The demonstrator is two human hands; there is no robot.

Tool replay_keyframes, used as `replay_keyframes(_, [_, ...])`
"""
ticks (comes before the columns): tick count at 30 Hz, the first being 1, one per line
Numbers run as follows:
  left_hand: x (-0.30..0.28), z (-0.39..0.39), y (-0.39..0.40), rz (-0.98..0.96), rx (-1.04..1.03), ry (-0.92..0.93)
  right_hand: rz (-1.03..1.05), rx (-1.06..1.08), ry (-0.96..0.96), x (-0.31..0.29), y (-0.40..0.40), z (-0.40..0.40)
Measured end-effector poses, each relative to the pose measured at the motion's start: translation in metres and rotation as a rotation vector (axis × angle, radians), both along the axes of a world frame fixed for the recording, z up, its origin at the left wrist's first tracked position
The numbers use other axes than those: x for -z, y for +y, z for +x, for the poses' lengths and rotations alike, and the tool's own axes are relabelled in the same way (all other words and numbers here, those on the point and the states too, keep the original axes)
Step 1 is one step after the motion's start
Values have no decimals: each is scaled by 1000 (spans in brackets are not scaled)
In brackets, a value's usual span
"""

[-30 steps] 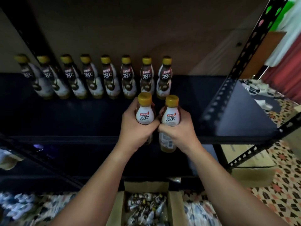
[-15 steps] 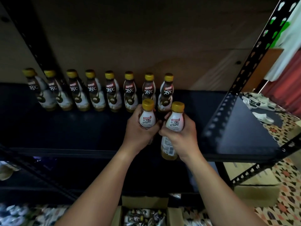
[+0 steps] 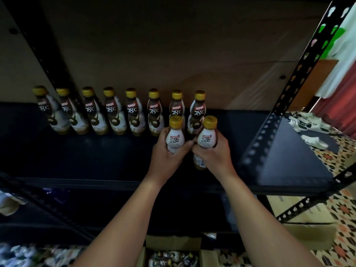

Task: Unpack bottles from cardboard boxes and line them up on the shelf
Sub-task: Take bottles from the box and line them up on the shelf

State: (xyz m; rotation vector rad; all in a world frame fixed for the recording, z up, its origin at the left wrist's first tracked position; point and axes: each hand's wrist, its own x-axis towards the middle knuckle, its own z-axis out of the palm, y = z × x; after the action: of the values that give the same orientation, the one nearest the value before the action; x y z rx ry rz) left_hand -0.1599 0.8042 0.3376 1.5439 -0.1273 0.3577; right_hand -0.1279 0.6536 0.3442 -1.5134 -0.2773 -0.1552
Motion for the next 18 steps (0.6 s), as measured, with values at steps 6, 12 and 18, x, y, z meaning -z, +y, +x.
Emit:
replay_keyframes(6, [15,-10,10,96,-152,-16,-52,-100,52,12,-16,0])
replay_keyframes(12, [19,-12,15,153,-186,7,-38,-142,108,27,-26,-2])
replay_keyframes(18, [16,-11,21,72,-75,50,-91,-47,32,33,-26,-4])
